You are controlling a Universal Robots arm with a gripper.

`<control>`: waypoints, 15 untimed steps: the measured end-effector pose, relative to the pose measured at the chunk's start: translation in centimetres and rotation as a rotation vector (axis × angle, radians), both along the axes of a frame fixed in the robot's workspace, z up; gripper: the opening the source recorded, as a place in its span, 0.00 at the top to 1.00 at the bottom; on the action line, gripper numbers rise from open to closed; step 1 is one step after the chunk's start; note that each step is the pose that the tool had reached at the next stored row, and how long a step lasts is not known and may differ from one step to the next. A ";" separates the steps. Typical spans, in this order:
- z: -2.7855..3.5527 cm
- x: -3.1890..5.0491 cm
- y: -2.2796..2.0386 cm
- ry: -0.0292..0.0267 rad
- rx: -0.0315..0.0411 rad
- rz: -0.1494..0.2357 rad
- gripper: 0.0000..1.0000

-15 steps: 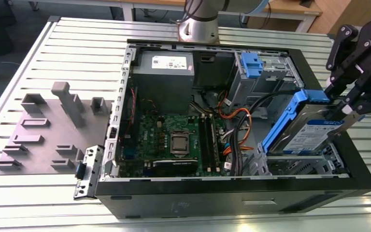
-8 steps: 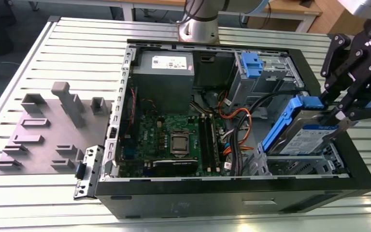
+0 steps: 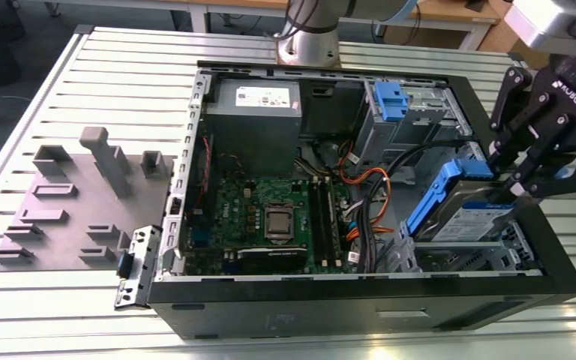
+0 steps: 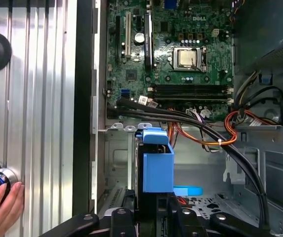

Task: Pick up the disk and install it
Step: 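Insert the disk into the insertion slot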

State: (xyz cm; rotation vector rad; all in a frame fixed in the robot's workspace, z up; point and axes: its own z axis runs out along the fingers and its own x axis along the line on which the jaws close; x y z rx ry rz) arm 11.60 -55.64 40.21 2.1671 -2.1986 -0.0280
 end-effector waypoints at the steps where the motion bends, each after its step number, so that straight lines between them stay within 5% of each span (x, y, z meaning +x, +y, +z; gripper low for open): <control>1: -0.18 0.00 0.00 0.0000 0.0000 0.000 0.65; 15: -2.71 0.00 0.00 0.0000 -0.0002 0.000 0.65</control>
